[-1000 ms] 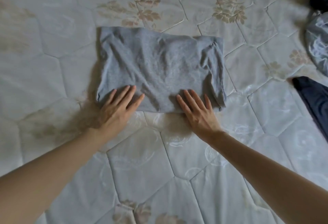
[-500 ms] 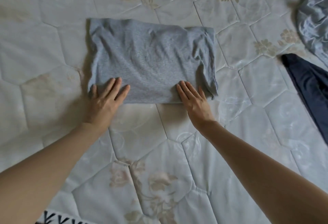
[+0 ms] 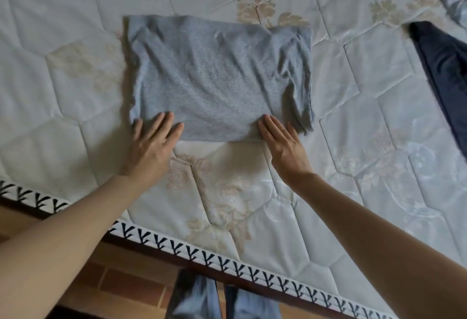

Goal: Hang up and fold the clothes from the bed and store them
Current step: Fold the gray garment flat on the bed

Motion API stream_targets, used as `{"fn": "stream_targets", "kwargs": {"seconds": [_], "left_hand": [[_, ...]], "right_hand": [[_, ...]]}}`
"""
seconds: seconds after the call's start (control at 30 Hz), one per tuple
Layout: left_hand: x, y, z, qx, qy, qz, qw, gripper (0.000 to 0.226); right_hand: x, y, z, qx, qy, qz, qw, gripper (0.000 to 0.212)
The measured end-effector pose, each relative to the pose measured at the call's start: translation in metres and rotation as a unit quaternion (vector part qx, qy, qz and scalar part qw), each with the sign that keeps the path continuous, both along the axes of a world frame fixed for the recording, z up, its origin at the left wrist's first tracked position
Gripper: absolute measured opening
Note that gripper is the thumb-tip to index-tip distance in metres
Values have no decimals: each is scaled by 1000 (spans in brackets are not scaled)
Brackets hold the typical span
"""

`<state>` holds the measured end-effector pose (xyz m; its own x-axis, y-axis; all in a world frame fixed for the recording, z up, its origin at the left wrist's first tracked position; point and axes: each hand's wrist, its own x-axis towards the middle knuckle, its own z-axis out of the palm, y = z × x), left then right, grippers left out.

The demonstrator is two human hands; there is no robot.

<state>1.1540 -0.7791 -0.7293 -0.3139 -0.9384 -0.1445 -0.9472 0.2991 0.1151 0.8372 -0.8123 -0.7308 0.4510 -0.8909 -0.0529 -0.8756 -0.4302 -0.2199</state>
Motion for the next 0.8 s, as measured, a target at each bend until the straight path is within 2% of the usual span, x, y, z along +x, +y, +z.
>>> {"fn": "stream_targets", "kwargs": {"seconds": [0.13, 0.27, 0.4, 0.47, 0.6, 0.67, 0.8], "left_hand": [[1, -5, 15, -54, 90, 77, 991, 41], [4, -19, 22, -97, 171, 206, 959, 31], [6, -31, 20, -22, 227, 378, 897, 52], [16, -33, 13, -14, 242, 428, 871, 51], [32, -30, 7, 29, 319, 520, 792, 49], [34, -26, 4, 75, 360, 523, 769, 23], [44, -17, 1, 110, 386, 498, 769, 27]], "right_hand": [[-7, 0, 7, -39, -48, -65, 996, 48], [-17, -10, 19, -58, -64, -213, 973, 34], [-28, -21, 22, -24, -75, -351, 933, 29], [-34, -24, 21, 9, -103, -409, 906, 29], [-42, -23, 18, 48, -181, -422, 887, 18], [-42, -23, 20, 66, -202, -437, 874, 15], [-48, -23, 18, 116, -226, -508, 823, 9]]}}
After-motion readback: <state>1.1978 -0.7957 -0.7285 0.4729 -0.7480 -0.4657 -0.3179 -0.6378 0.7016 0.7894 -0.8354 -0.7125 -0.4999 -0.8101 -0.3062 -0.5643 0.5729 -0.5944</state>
